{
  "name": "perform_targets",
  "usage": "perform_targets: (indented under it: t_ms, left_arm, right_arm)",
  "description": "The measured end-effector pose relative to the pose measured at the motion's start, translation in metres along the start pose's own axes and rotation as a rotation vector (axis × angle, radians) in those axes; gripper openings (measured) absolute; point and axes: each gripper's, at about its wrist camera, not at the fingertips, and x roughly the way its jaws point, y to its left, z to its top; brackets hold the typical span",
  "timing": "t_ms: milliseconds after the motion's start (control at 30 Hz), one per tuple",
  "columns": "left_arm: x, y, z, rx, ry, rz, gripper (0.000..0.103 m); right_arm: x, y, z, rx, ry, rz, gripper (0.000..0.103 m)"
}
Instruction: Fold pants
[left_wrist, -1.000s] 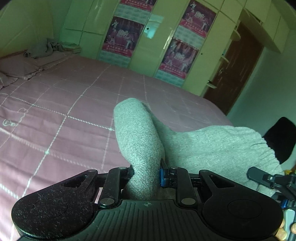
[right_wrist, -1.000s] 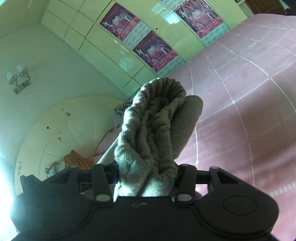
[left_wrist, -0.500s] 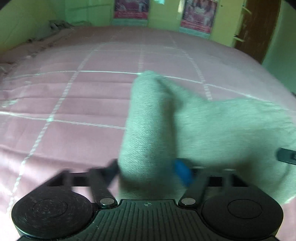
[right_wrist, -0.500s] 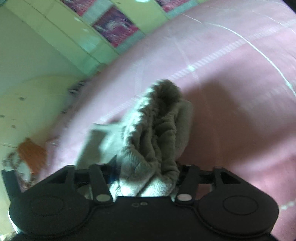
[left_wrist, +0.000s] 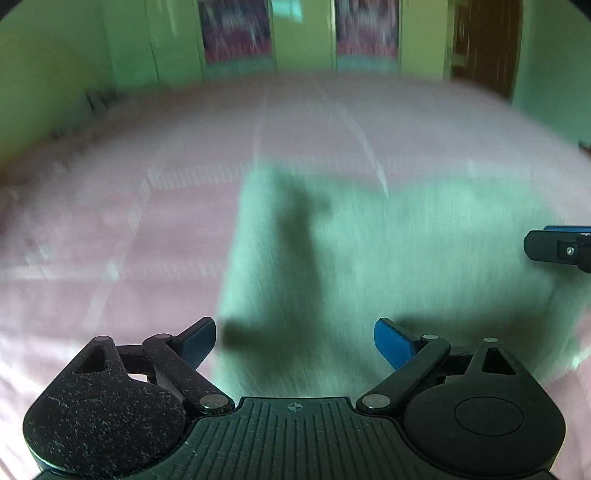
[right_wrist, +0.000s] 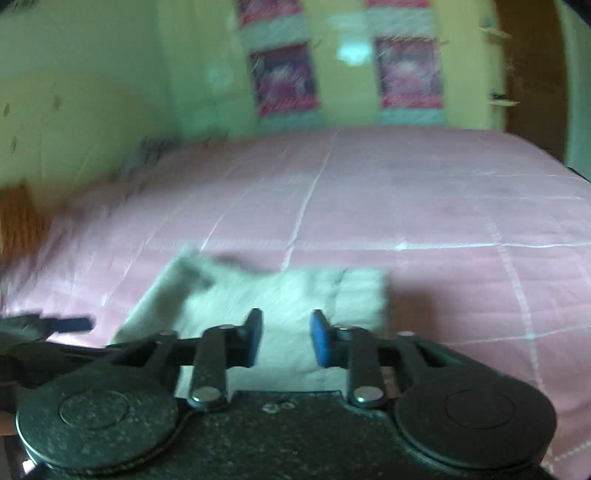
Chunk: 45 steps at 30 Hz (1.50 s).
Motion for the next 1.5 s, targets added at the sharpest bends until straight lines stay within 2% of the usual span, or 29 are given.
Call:
perform_targets:
  t_ms: [67,100,133,167,267,367,400,500,633,733,833,933,1033,1167,1300,1367,1433,1500]
  left_arm:
    - [0.006,0.014,-0.015,-0.101,0.002,-0.045,0.098]
    - [0.009,0.022,-0.017,-0.168,0.022,-0.074,0.099]
    - [0.01,0.028,-0.017,-0.202,0.034,-0.094,0.099]
    - [0.008,0.027,-0.015,-0.186,0.035,-0.092,0.099]
    - [-0.009,0.018,-0.006,-0.085,0.006,-0.048,0.099]
    - [-0.021,0.021,0.011,-0.063,-0.056,-0.064,0.099]
    - [-0.02,0.021,0.019,-0.051,-0.069,-0.053,0.099]
    - [0.0,0.015,0.043,-0.028,-0.071,-0.028,0.098]
    - [0.043,0.01,0.068,-0.009,-0.013,0.012,0.092]
    - [0.064,0.017,0.083,-0.07,-0.012,0.014,0.092]
    - [0.079,0.022,0.096,-0.104,-0.024,0.049,0.093]
    - [0.093,0.024,0.105,-0.124,-0.008,0.075,0.094]
    - [0.082,0.025,0.096,-0.18,-0.012,0.071,0.094]
    - [0.046,0.019,0.065,-0.081,-0.04,0.066,0.094]
    - [0.019,0.018,0.022,-0.065,0.01,0.033,0.094]
    - [0.01,0.017,0.004,-0.093,0.015,0.022,0.094]
    - [-0.002,0.017,-0.002,-0.139,0.03,0.026,0.094]
    - [-0.017,0.013,-0.005,-0.143,0.04,0.013,0.094]
  right_arm:
    - [0.018,0.004,-0.016,-0.046,0.089,-0.03,0.02]
    - [0.027,-0.001,-0.031,-0.054,0.143,-0.04,0.011]
    - [0.03,-0.005,-0.043,-0.051,0.153,-0.039,0.008]
    - [0.027,-0.01,-0.05,-0.046,0.124,-0.036,0.001]
    - [0.024,-0.018,-0.047,-0.001,0.134,-0.008,0.001]
    - [0.014,-0.017,-0.045,-0.032,0.141,0.006,0.004]
    - [0.01,-0.017,-0.039,-0.018,0.128,0.025,0.012]
    - [0.001,-0.004,-0.016,-0.04,0.034,0.058,0.017]
    - [0.034,0.006,0.015,-0.128,0.015,-0.015,0.017]
    - [0.068,0.001,0.027,-0.118,0.032,-0.067,0.017]
    - [0.101,-0.011,0.013,-0.142,0.087,-0.119,0.015]
    - [0.105,-0.021,0.002,-0.058,0.048,-0.106,0.014]
    - [0.1,-0.016,0.004,-0.073,0.057,-0.111,0.014]
    - [0.054,-0.004,0.008,-0.086,0.01,-0.067,0.019]
    - [0.015,0.005,-0.023,-0.143,0.002,-0.079,0.02]
    - [0.012,0.005,-0.046,-0.155,0.044,-0.1,0.02]
    - [0.011,0.0,-0.062,-0.128,0.042,-0.116,0.021]
    - [0.005,0.003,-0.056,-0.101,0.04,-0.123,0.022]
